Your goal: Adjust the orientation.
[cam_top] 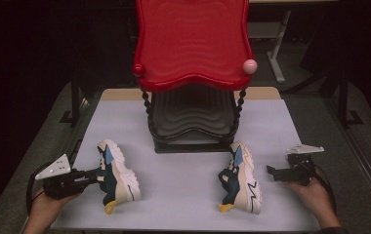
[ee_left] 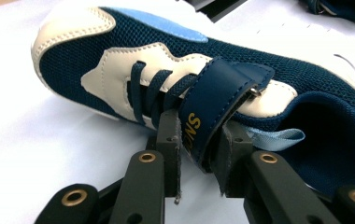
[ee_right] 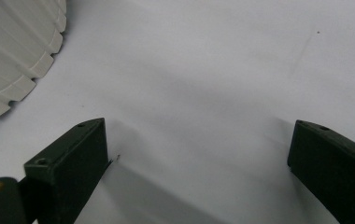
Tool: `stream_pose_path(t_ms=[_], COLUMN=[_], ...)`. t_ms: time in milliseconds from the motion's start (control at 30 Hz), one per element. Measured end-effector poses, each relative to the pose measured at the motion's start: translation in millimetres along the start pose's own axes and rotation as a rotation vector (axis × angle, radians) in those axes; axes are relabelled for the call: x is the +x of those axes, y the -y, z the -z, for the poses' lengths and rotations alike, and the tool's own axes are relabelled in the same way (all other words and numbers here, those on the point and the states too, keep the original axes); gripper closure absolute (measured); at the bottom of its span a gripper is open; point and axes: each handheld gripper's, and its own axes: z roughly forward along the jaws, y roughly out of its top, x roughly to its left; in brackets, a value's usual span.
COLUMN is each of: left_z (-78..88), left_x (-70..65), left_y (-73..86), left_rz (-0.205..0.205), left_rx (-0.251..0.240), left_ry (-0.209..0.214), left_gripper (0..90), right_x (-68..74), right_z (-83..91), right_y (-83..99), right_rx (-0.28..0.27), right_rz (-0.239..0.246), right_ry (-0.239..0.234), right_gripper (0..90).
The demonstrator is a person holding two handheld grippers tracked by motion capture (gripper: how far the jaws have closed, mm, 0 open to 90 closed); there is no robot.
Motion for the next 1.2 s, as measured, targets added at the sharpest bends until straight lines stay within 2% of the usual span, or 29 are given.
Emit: stream_pose_path(t_ms=[400,467,500,667,967,1200], left_z=[-17.9,-27.0,-27.0,-47.5,-73.6,-88.0], left_x=[1.6,2.8,2.8,5.4,8.2,8.4], left_y=[-36.8,-47.5,-47.5,-64.7,-78.9,-84.6], left_rz=[-0.014,-0.023,-0.023,-0.036,-0.022,-0.034], left_rx=[-0.007,-0.011,-0.011,-0.008,0.008,0.024], left_ry=[0.026,0.039,0.039,0.064,0.090,0.088], left_gripper=[75.1,75.0,74.9,74.2,73.0,72.5], right_x=[-0.1,0.0,-0.1,-0.1,-0.1,-0.1], right_z=[0.0,0.0,0.0,0.0,0.0,0.0], right_y=[0.0,0.0,0.0,0.0,0.0,0.0], right_rx=[0.000,0.001,0.000,0.001,0.001,0.001], right_rz=[0.000,0.000,0.000,0.000,0.000,0.000], right_ry=[0.000,0.000,0.000,-0.001,-0.001,-0.001], right_gripper=[4.4,4.4,4.4,4.4,4.4,4.4])
